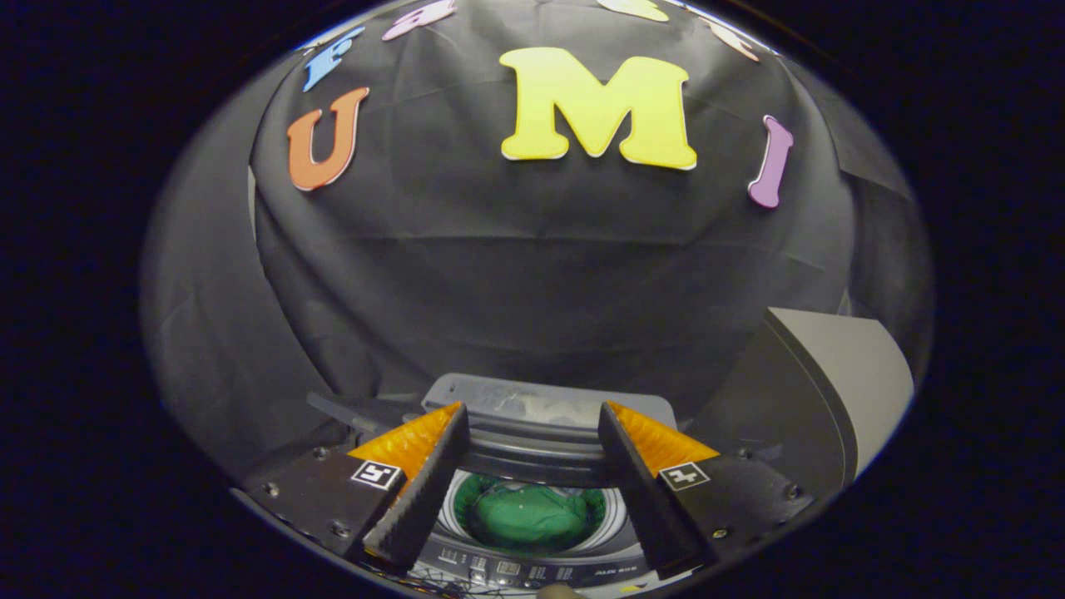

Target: Put the clothes into the washing machine and then close the washing machine lid.

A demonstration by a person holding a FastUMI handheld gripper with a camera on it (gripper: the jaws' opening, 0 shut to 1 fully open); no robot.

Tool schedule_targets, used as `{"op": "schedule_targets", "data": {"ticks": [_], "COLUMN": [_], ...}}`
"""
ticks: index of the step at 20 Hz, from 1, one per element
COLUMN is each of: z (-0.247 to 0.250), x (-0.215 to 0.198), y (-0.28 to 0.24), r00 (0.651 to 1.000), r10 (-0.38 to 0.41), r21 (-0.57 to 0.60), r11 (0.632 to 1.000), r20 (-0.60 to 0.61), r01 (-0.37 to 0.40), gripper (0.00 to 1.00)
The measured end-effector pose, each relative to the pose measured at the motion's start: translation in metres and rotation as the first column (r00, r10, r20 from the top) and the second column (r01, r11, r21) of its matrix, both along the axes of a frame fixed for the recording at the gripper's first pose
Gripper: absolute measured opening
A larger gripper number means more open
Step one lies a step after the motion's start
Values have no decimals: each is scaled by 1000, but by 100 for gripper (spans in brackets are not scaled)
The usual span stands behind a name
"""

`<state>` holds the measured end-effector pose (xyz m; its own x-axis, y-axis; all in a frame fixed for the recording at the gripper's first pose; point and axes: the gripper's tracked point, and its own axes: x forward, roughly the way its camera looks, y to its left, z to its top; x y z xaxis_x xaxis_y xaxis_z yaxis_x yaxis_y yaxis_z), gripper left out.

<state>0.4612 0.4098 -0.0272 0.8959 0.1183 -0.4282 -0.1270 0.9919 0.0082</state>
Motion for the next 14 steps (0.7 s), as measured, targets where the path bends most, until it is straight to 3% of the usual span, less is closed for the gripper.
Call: {"op": "schedule_targets", "data": {"ticks": [7, 14], "z": [-56, -53], "x": [-36, -45], "y": [1, -4], "r00": [986, 986], "r10": [7, 14], "r21": [2, -13], "r11": [1000, 1000], "r20": [-168, -165], "r01": [-7, -16], "gripper": [98, 98]}}
